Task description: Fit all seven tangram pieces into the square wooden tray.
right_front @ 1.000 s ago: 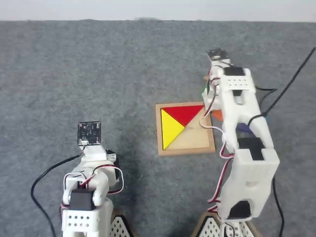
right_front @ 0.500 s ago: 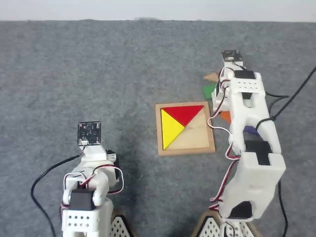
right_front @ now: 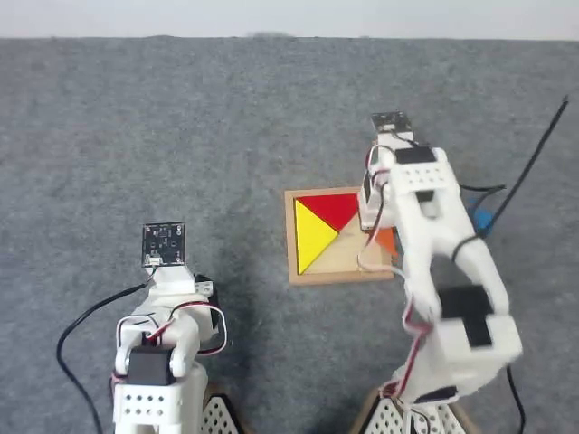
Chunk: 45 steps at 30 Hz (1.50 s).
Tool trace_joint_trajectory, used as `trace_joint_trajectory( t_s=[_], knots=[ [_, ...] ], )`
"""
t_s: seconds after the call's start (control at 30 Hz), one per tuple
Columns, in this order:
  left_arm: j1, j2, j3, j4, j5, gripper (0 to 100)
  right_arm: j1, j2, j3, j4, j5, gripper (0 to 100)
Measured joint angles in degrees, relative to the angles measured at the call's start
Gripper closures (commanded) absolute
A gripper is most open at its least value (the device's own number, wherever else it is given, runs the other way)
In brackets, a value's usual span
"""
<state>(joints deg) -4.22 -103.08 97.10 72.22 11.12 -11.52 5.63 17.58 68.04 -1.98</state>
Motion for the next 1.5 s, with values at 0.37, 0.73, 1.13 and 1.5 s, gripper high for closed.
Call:
trace_joint_trajectory(
  t_s=[0.37,0.73,1.13,1.5],
  knots=[
    [0.0,0.0,0.0,0.0,0.0,99,-4.4,-15.74,13.71,-11.78,8.35,99.1],
    [0.0,0.0,0.0,0.0,0.0,99,-7.21,1.14,8.7,-12.22,1.67,99.1],
    [0.0,0.0,0.0,0.0,0.0,99,-3.6,2.99,5.45,-11.78,-0.79,99.1],
    [0.0,0.0,0.0,0.0,0.0,99,-10.73,-1.85,6.77,-11.78,36.48,99.1]
  ],
)
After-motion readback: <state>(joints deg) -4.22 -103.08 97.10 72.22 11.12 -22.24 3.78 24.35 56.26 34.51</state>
